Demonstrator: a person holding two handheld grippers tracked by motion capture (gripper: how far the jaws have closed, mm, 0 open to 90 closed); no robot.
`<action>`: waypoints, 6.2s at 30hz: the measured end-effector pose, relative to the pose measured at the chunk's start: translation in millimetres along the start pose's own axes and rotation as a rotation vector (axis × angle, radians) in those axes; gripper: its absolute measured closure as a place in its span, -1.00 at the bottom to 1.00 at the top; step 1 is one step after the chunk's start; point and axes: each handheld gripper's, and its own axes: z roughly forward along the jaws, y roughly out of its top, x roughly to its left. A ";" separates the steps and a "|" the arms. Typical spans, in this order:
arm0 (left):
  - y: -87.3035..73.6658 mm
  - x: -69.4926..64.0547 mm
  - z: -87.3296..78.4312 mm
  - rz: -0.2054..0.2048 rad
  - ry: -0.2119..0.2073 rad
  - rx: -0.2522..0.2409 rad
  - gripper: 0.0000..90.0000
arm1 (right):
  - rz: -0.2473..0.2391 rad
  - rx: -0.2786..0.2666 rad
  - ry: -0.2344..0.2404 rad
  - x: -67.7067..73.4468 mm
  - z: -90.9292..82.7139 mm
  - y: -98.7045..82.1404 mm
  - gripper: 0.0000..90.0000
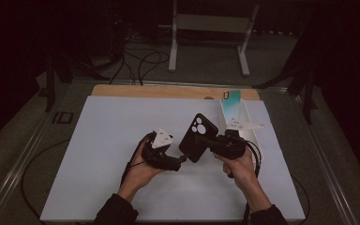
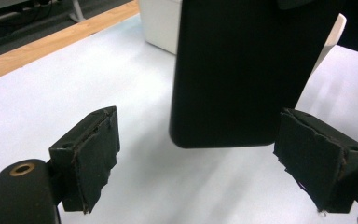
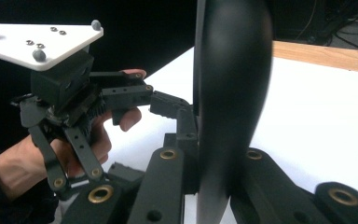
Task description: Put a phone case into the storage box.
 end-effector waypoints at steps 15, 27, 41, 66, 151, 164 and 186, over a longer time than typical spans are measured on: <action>-7.6 12.6 -16.5 -0.006 -0.063 -0.031 -0.67 | -0.090 0.011 0.076 14.1 12.2 6.0 0.90; -10.5 9.0 -13.2 0.034 -0.166 0.004 -0.65 | -0.163 -0.004 0.210 27.5 18.6 9.7 0.90; -11.9 6.4 -13.8 0.059 -0.216 -0.015 -0.07 | -0.172 -0.024 0.235 19.7 15.2 10.1 0.90; -17.0 3.7 -14.4 0.072 -0.231 -0.049 0.78 | -0.237 0.054 0.042 27.4 26.1 18.1 -0.52; -22.4 2.3 -21.9 0.012 -0.103 -0.059 0.04 | -0.002 -0.100 -0.113 24.3 29.8 33.1 -0.69; -29.4 17.1 -42.4 -0.031 0.037 -0.091 -0.74 | -0.026 -0.091 -0.127 24.6 28.4 33.9 -0.69; -58.9 41.8 -70.2 -0.078 0.170 -0.105 -0.98 | -0.049 -0.088 -0.146 24.8 27.8 39.1 -0.69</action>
